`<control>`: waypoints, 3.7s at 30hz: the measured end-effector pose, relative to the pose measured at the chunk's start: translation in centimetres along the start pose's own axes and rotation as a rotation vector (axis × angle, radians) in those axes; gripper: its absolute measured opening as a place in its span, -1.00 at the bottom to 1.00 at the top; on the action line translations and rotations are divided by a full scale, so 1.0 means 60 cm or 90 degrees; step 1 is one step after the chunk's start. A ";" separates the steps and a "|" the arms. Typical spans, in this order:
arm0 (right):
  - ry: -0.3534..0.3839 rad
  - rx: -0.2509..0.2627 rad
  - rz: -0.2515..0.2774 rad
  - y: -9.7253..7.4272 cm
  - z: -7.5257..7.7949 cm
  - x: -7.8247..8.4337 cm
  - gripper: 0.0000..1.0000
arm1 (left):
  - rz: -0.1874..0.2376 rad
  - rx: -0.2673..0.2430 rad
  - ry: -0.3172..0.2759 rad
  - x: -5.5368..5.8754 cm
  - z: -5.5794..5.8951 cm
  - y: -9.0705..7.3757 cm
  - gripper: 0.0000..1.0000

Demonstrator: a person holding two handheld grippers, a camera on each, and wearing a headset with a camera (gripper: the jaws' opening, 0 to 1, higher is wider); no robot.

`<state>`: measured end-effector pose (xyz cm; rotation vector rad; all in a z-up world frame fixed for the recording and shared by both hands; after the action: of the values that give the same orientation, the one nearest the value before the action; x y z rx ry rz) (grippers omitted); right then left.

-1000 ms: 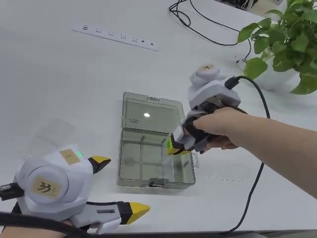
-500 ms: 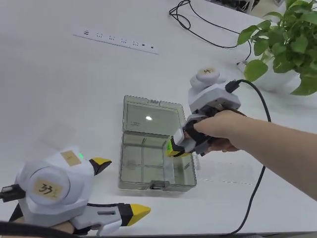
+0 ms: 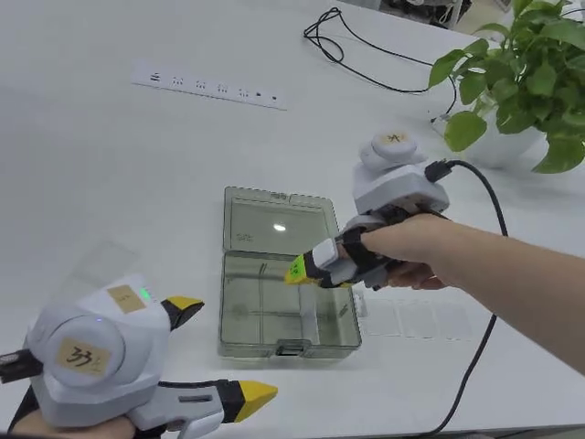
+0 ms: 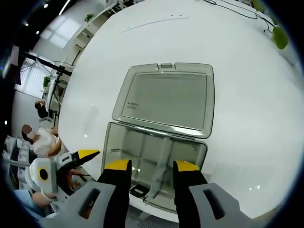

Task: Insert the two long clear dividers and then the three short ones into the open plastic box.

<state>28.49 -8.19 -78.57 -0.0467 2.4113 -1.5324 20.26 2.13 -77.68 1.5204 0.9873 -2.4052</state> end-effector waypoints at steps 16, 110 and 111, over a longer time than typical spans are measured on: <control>-0.075 -0.113 0.152 -0.021 -0.036 -0.005 0.55 | -0.012 -0.018 0.012 -0.005 -0.011 -0.011 0.56; -0.368 -0.062 0.405 -0.111 0.053 0.118 1.00 | -0.387 -0.297 -0.108 0.065 -0.274 -0.115 -0.28; -0.366 -0.063 0.405 -0.111 0.052 0.118 1.00 | -0.388 -0.298 -0.109 0.066 -0.275 -0.116 -0.31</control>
<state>21.66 -15.12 -75.44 0.2119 1.7945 -0.9428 27.89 18.08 -82.43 0.9225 2.0173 -2.3210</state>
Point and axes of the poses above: the centre of the closed fingertips' face, and the gripper's own axes: y roughly forward along the fingers, z roughly to its right, x roughly out of its underside, the point moved 2 cm from there along -y, roughly backward along the fingers, and after that the axes turned 1 degree about -y, right-handed, at the moved point
